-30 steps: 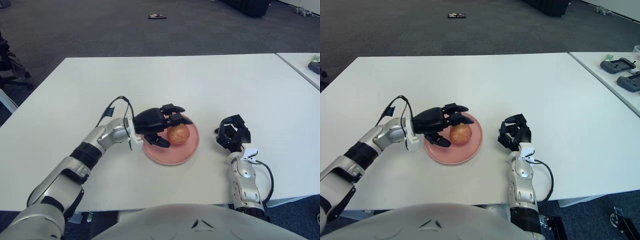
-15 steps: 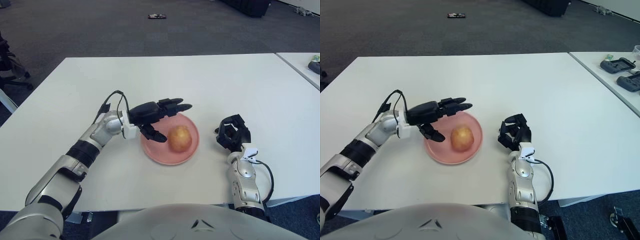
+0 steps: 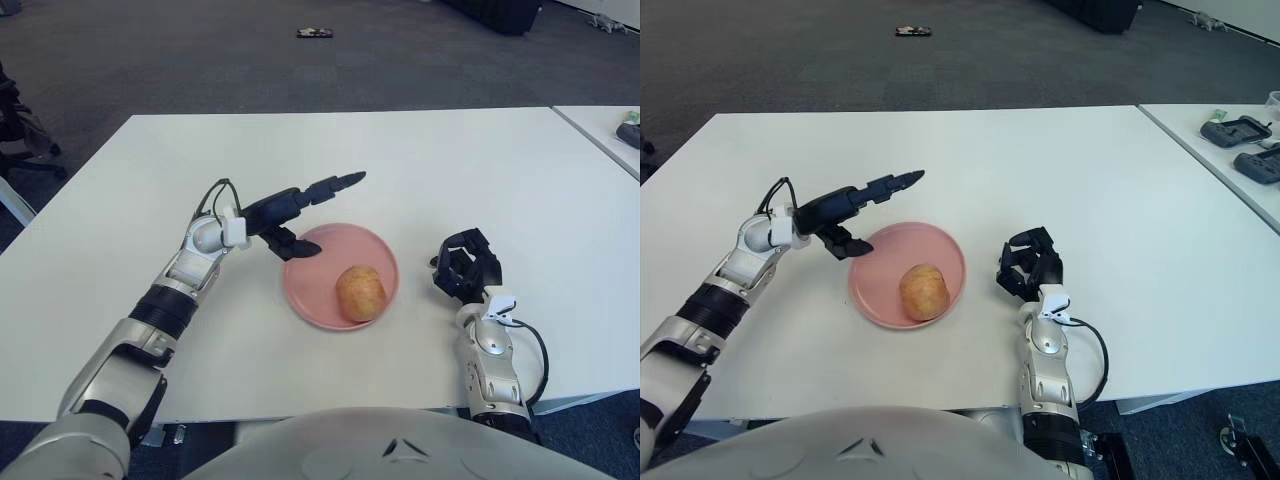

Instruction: Put the apple into the plate.

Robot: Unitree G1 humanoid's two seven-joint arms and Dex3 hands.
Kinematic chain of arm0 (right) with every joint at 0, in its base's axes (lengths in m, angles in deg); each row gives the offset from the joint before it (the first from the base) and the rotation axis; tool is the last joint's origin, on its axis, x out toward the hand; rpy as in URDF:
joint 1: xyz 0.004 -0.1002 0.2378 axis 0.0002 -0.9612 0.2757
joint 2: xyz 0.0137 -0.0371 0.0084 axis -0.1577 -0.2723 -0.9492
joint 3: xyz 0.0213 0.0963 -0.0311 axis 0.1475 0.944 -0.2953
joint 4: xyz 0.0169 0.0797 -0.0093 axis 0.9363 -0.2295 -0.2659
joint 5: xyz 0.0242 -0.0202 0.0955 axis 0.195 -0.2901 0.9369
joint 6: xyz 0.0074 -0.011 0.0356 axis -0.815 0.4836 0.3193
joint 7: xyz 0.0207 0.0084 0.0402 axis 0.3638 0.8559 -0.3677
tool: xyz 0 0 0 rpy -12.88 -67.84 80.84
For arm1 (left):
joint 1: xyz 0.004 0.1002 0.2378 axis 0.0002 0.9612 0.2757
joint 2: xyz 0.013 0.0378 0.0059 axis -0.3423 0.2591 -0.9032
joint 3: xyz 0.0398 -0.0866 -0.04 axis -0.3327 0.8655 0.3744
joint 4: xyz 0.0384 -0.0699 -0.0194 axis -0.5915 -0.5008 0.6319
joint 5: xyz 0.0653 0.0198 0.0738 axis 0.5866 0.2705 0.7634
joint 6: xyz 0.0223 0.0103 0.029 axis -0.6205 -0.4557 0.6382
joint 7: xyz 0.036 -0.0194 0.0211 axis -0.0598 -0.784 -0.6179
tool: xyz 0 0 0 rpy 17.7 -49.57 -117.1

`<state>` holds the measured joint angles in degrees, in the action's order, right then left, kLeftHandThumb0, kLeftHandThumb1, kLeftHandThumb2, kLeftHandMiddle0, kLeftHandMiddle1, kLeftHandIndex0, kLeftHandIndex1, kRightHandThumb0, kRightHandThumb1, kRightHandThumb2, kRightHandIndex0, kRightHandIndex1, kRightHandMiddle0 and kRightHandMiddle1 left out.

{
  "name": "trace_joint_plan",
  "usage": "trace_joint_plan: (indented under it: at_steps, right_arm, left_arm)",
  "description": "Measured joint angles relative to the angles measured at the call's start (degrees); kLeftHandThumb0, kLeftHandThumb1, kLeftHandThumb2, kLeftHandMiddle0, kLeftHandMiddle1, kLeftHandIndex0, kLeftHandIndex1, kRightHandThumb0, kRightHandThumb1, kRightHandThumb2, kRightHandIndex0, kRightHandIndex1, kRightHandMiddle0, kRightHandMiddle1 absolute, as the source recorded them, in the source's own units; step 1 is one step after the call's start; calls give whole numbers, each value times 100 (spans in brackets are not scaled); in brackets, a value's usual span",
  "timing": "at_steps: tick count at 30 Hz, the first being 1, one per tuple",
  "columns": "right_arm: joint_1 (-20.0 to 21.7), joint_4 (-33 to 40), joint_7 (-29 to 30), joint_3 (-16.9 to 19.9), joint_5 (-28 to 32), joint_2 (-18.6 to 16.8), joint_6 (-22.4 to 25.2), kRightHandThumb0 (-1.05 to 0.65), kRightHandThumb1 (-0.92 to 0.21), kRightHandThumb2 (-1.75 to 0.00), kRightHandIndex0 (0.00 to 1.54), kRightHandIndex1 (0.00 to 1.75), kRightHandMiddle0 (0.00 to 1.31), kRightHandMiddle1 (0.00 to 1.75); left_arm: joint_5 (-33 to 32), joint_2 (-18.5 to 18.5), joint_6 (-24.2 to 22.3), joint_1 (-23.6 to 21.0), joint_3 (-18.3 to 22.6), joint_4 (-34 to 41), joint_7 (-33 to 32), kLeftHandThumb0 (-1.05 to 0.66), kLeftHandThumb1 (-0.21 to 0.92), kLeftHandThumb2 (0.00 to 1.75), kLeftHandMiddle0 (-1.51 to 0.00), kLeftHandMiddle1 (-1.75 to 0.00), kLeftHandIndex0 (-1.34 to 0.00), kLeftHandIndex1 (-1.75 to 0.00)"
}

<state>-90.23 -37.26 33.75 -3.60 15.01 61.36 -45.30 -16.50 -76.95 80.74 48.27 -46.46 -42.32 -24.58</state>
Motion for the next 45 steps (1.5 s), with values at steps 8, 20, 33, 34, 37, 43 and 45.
trace_joint_plan:
  at_steps: [8, 20, 33, 34, 37, 43, 45]
  right_arm:
    - [-14, -26, -11, -8, 19, -23, -144, -41, -53, -106, 62, 145, 44, 175]
    - [-87, 57, 62, -79, -105, -43, 0, -41, -53, -106, 63, 144, 44, 175]
    - [-19, 36, 111, -103, -122, -62, -8, -41, -54, -105, 63, 141, 44, 175]
    - [-19, 37, 105, -104, -119, -65, -12, -41, -54, -105, 64, 140, 44, 175]
    - [-20, 37, 87, -102, -97, -69, -22, -41, -53, -106, 64, 137, 44, 175]
    - [-22, 37, 48, -114, -46, -103, -21, -42, -52, -108, 65, 133, 45, 175]
    - [-22, 37, 48, -115, -35, -109, -21, -42, -51, -108, 65, 133, 45, 175]
  left_arm:
    - [-167, 407, -1200, 728, 555, 1494, -1035, -105, 92, 69, 0, 0, 0, 0]
    - [-2197, 1579, -1483, 1301, 2155, 739, -649, -105, 92, 95, -4, -3, 0, 0]
    - [-2423, 2372, -1753, 1292, 2873, 336, -610, -103, 92, 112, -24, -132, 0, -62]
    - [-2351, 2418, -1679, 1286, 2916, 250, -611, -102, 92, 114, -37, -146, 0, -78]
    - [-2121, 2487, -1474, 1277, 3017, 41, -652, -100, 92, 118, -58, -165, 0, -130]
    - [-1406, 2534, -855, 1197, 3237, -523, -1196, -86, 92, 109, -91, -174, -35, -170]
    - [-1236, 2554, -701, 1193, 3283, -610, -1370, -80, 92, 104, -97, -174, -45, -172]
